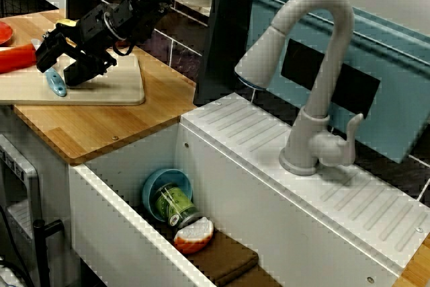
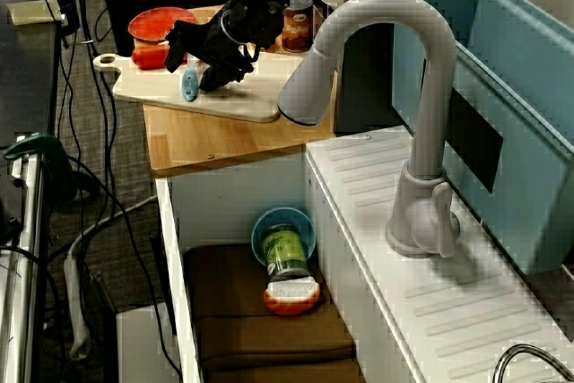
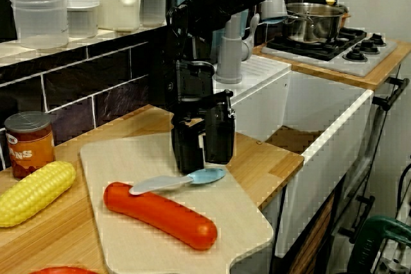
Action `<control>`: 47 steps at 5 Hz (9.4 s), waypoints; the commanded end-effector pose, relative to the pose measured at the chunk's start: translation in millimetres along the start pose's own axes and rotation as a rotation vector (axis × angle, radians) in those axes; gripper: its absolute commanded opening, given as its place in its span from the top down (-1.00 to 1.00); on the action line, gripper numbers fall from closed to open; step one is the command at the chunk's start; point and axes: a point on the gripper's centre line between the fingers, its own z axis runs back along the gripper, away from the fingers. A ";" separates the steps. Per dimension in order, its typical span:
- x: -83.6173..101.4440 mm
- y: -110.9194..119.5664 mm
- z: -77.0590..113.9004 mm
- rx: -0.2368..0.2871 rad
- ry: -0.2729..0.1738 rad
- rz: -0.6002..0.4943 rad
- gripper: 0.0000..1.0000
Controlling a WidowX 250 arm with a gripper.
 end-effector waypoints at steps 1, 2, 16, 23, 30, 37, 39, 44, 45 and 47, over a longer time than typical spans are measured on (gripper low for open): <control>11.2 14.1 13.6 -0.049 0.011 0.021 -1.00; 11.5 16.4 15.4 -0.054 0.014 0.020 -1.00; 37.1 60.0 10.7 -0.451 0.456 -0.103 -1.00; 39.0 64.7 -16.6 -0.466 -0.024 -0.274 -1.00; 47.1 62.9 -33.5 -0.563 -0.490 -0.749 -1.00; 71.9 61.2 -41.6 -0.469 -0.449 -0.892 -1.00; 71.3 54.8 -46.9 -0.488 -0.398 -0.953 -1.00; 85.7 52.8 -46.9 -0.536 -0.292 -1.028 -1.00; 85.1 50.6 -48.8 -0.529 -0.286 -1.028 -1.00; 82.8 44.0 -49.9 -0.510 -0.266 -1.032 -1.00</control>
